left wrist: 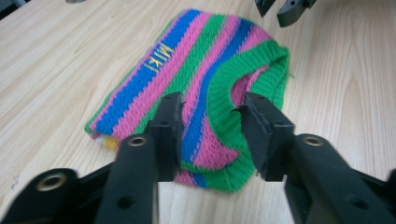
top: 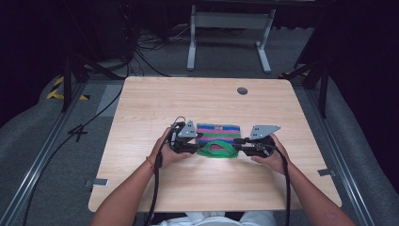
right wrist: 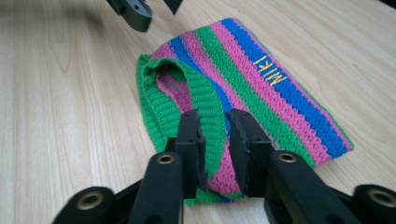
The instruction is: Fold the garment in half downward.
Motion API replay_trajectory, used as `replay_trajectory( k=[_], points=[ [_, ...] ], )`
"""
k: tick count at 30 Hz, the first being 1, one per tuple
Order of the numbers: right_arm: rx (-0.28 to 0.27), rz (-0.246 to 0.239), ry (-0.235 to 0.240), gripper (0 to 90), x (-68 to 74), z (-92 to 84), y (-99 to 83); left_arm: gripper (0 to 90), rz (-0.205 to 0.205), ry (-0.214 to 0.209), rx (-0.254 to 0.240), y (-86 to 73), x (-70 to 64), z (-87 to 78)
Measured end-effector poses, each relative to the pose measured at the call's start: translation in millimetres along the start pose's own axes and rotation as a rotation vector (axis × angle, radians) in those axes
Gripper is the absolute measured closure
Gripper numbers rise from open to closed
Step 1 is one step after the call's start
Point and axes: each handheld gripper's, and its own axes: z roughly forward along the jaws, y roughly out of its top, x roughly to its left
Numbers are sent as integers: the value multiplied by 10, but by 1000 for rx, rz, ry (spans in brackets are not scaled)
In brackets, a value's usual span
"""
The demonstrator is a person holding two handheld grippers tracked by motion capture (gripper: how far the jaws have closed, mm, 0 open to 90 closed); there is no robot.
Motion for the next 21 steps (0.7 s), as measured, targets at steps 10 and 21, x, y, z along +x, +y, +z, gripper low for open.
replay_trajectory(
  k=[10,21],
  points=[
    [114,-8,27,803,43,251,-79,730,20,-76,128,-86,-33,269],
    [112,-10,5,806,86,239,-156,723,38,-49,139,-136,-77,228]
  ],
)
